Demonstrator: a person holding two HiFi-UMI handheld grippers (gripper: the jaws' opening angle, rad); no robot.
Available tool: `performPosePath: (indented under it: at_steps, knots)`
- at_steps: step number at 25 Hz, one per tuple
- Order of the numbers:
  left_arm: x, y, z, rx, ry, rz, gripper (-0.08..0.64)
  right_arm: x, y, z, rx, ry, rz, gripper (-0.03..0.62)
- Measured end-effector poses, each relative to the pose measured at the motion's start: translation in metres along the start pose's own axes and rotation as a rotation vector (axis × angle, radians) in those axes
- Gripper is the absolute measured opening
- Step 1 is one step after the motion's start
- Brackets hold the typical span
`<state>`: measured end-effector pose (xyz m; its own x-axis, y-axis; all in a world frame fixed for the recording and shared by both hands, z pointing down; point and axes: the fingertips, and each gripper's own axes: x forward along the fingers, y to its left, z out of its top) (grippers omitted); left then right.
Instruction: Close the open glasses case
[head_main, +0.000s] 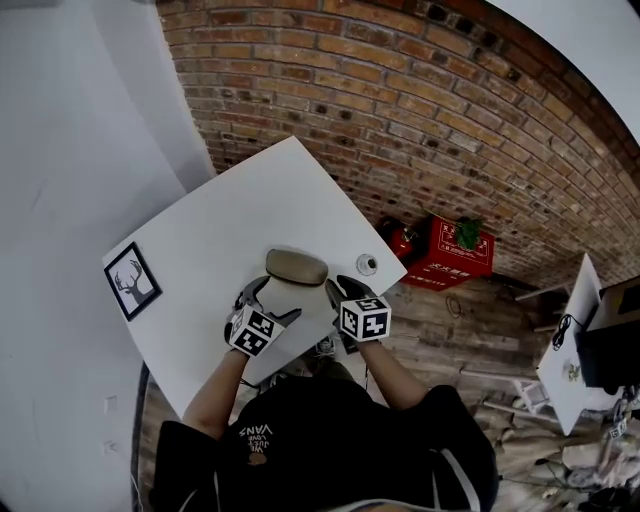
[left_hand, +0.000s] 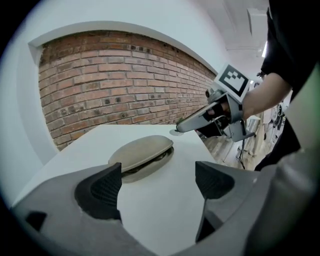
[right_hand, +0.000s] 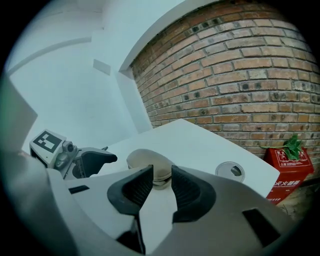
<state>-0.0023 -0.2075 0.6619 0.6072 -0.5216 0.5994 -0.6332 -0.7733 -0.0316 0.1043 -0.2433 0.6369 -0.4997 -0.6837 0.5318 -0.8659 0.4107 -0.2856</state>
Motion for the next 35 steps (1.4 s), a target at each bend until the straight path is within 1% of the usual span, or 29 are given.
performPosePath:
  at_steps: [5, 8, 10, 14, 17, 23, 29, 33, 35]
  knots:
    - [-0.023, 0.003, 0.007, -0.018, -0.067, 0.047, 0.444, -0.020, 0.012, 0.001, 0.022, -0.052, -0.019, 0.095]
    - [-0.041, 0.001, 0.013, -0.022, -0.105, 0.052, 0.429, -0.033, 0.021, 0.000, 0.031, -0.082, -0.029, 0.089]
    - [-0.053, -0.003, 0.018, -0.027, -0.129, 0.050, 0.398, -0.042, 0.027, -0.001, 0.037, -0.102, -0.036, 0.086]
    - [-0.077, -0.009, 0.023, -0.019, -0.185, 0.061, 0.353, -0.061, 0.041, 0.000, 0.044, -0.149, -0.057, 0.048]
    - [-0.095, -0.012, 0.025, -0.009, -0.228, 0.072, 0.315, -0.074, 0.052, -0.002, 0.051, -0.180, -0.067, 0.036]
    - [-0.126, -0.022, 0.023, 0.007, -0.280, 0.079, 0.254, -0.098, 0.073, -0.007, 0.059, -0.229, -0.086, 0.002]
    - [-0.152, -0.029, 0.018, 0.005, -0.327, 0.076, 0.205, -0.114, 0.096, -0.013, 0.057, -0.275, -0.079, 0.000]
    - [-0.170, -0.032, 0.017, -0.006, -0.367, 0.083, 0.141, -0.123, 0.111, -0.017, 0.058, -0.292, -0.071, 0.000]
    - [-0.178, -0.034, 0.015, -0.011, -0.382, 0.084, 0.122, -0.126, 0.117, -0.021, 0.060, -0.294, -0.065, 0.000]
